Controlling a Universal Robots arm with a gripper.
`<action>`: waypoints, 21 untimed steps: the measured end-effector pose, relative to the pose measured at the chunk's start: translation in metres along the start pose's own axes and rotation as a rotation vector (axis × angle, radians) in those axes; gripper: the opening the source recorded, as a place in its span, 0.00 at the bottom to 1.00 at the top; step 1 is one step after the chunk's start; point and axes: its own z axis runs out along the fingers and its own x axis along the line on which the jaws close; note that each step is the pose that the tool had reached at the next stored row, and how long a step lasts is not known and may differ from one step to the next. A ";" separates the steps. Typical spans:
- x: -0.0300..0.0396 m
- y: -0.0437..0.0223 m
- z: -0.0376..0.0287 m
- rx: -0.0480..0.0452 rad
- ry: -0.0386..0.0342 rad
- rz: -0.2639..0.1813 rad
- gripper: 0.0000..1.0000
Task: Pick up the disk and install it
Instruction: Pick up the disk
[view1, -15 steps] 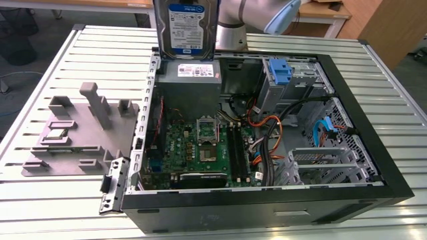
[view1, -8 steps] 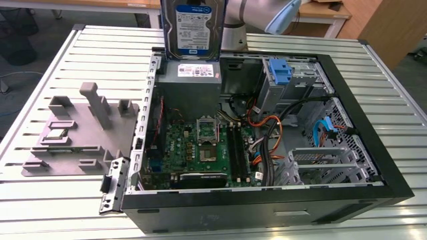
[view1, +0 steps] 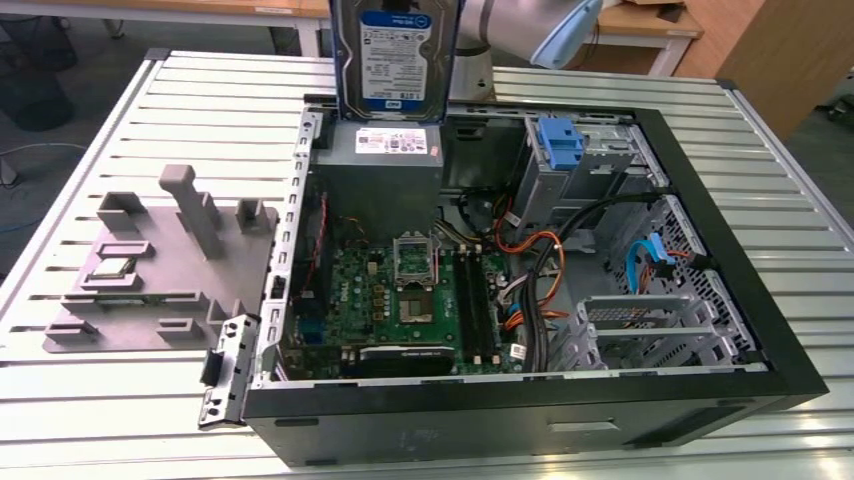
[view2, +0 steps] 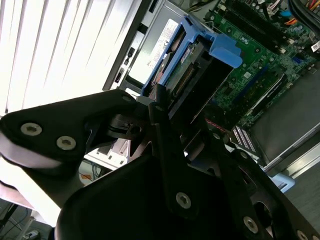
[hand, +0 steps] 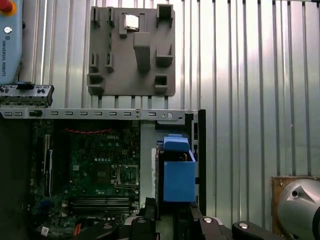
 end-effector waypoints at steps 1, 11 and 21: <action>0.0004 -0.0002 0.0001 0.0000 0.0000 0.000 0.35; 0.0074 -0.0010 0.0010 0.0000 0.0000 0.000 0.35; 0.0163 -0.0016 0.0019 0.0000 0.0001 0.000 0.35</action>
